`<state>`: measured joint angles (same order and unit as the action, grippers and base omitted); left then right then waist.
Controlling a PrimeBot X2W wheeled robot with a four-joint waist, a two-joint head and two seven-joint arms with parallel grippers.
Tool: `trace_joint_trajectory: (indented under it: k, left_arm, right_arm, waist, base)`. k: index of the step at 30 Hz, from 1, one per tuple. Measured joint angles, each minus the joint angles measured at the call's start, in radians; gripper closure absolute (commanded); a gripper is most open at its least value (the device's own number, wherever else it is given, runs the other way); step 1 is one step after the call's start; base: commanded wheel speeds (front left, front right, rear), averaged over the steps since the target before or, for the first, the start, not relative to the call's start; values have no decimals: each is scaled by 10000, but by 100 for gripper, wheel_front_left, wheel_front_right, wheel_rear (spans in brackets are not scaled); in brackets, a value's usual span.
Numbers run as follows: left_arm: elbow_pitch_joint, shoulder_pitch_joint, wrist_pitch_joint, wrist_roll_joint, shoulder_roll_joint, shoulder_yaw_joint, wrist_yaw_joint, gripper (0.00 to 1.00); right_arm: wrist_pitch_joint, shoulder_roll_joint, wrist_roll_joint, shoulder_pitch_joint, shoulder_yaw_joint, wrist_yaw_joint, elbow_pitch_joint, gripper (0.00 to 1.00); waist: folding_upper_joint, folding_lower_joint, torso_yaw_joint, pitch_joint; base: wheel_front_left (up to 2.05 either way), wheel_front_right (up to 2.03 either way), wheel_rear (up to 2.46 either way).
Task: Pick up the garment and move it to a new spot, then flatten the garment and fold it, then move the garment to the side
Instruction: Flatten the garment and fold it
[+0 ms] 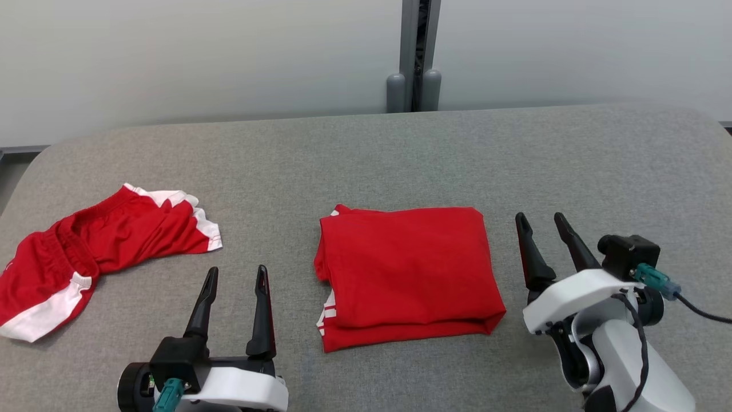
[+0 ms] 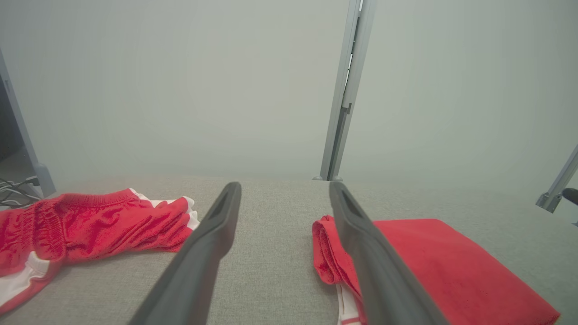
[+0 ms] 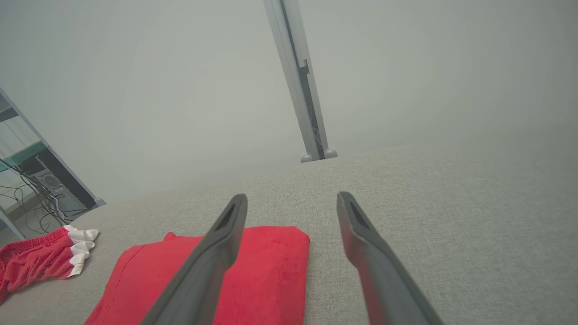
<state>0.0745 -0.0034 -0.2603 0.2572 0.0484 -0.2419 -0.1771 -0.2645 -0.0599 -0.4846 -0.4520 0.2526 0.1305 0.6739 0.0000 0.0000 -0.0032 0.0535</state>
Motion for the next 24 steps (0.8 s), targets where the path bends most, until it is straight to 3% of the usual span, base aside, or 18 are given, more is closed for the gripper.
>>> trace_joint_trajectory:
  k: [14, 24]
  left_arm:
    - [378, 647, 0, 140, 0, 420, 313, 0]
    - [320, 1167, 0, -566, 0, 554, 617, 0]
  right_arm:
    - [0, -637, 1400, 2631, 46, 0, -3359, 0]
    - [0, -407, 2466, 4015, -765, 2, -4707, 0]
  waist:
    - [0, 0, -338, -822]
    - [0, 0, -146, -1163]
  base:
    - [0, 0, 0]
    - [0, 0, 0]
